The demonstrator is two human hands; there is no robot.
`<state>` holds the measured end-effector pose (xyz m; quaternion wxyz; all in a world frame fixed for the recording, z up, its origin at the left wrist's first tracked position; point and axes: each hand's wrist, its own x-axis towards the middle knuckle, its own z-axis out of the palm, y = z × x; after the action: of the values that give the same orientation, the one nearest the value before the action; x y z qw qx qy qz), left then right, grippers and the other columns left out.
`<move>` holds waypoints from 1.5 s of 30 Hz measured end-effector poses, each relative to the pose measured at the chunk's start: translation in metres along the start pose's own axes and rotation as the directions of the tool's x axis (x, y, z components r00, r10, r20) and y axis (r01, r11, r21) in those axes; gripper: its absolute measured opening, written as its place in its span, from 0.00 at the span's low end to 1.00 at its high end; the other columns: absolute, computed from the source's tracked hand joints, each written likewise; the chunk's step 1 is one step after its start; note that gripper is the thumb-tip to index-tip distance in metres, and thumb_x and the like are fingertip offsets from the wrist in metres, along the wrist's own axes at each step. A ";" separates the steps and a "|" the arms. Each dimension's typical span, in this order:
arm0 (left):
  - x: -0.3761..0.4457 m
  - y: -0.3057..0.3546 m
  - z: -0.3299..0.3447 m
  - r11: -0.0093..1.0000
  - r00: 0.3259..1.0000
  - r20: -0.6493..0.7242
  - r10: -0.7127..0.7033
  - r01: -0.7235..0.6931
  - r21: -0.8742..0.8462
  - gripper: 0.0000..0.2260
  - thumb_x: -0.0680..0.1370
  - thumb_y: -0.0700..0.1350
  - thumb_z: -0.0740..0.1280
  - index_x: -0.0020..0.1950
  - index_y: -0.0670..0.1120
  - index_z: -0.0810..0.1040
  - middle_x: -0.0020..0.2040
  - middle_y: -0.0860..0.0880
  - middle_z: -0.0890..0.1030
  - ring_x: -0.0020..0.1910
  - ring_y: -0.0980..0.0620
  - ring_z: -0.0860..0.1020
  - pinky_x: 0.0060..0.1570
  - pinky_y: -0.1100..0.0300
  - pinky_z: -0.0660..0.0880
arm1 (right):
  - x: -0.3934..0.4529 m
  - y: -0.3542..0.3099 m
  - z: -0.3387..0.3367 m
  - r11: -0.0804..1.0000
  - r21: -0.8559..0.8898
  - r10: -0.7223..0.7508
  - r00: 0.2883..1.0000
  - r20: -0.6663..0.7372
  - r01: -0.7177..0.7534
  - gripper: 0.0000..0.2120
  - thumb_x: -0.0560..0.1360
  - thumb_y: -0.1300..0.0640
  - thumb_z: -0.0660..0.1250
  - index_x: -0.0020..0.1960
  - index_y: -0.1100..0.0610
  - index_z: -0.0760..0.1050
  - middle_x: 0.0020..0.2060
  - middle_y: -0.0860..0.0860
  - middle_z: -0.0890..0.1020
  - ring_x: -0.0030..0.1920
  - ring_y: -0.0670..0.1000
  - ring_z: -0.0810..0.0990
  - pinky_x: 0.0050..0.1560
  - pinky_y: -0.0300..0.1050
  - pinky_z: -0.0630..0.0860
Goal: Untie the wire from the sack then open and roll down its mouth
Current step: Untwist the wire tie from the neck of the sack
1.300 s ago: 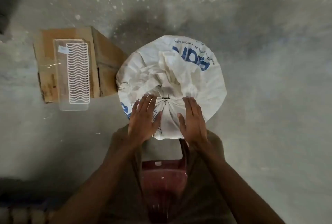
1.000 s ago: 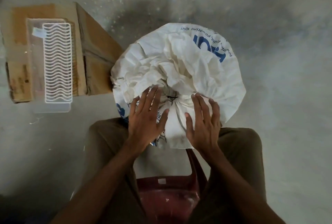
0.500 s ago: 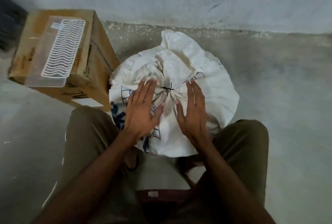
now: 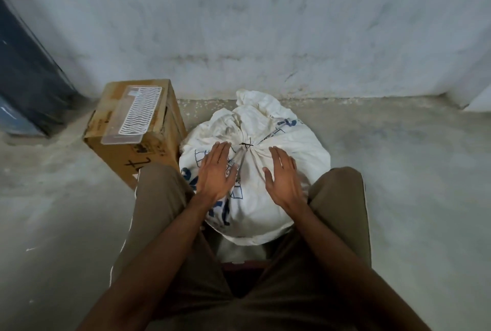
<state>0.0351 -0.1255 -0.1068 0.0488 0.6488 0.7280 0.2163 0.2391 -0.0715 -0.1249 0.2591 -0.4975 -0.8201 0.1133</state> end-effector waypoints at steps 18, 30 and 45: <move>0.130 -0.054 0.044 0.957 0.935 0.276 0.224 -0.157 -0.246 0.13 0.79 0.43 0.67 0.63 0.46 0.81 0.53 0.48 0.79 0.51 0.49 0.78 0.52 0.53 0.77 | 0.114 0.041 0.045 0.995 0.007 -0.095 0.929 0.358 0.099 0.20 0.80 0.56 0.64 0.72 0.54 0.73 0.64 0.52 0.79 0.62 0.56 0.79 0.58 0.51 0.78; 0.164 -0.046 0.071 0.974 0.969 0.228 0.092 -0.040 -0.223 0.09 0.78 0.46 0.66 0.50 0.53 0.86 0.44 0.53 0.85 0.45 0.51 0.81 0.46 0.53 0.79 | 0.147 0.070 0.058 0.962 0.247 -0.009 0.891 0.455 -0.117 0.10 0.79 0.55 0.68 0.59 0.48 0.81 0.49 0.45 0.84 0.49 0.46 0.82 0.51 0.48 0.78; 0.163 -0.026 0.083 0.942 0.974 0.147 -0.172 0.206 -0.266 0.12 0.75 0.60 0.70 0.48 0.55 0.87 0.41 0.57 0.86 0.41 0.57 0.83 0.44 0.58 0.80 | 0.145 0.065 0.057 0.964 0.227 0.012 0.874 0.485 -0.139 0.18 0.77 0.64 0.67 0.62 0.49 0.83 0.54 0.47 0.87 0.55 0.47 0.84 0.58 0.49 0.79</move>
<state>0.0158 0.0513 -0.1575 0.2047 0.5742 0.7448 0.2714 0.2038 0.0903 -0.1568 0.1050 -0.4482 -0.8169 0.3475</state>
